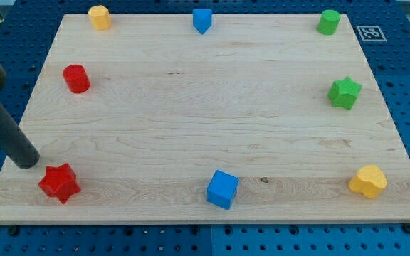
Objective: Push red star closer to the red circle
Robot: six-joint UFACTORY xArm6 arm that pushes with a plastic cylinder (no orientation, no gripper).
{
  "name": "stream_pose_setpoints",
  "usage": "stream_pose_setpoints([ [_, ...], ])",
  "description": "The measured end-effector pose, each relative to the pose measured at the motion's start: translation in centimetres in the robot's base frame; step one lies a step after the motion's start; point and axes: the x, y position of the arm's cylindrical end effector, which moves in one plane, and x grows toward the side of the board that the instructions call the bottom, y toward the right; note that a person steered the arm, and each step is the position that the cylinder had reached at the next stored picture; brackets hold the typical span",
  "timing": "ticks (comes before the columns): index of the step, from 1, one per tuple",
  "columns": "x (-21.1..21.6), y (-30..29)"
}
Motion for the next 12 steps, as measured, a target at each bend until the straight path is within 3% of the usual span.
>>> stream_pose_setpoints([
  [2, 5.8, -1.5],
  [3, 7.5, 0.8],
  [5, 4.3, 3.9],
  [8, 5.7, 6.8],
  [12, -3.6, 11.5],
])
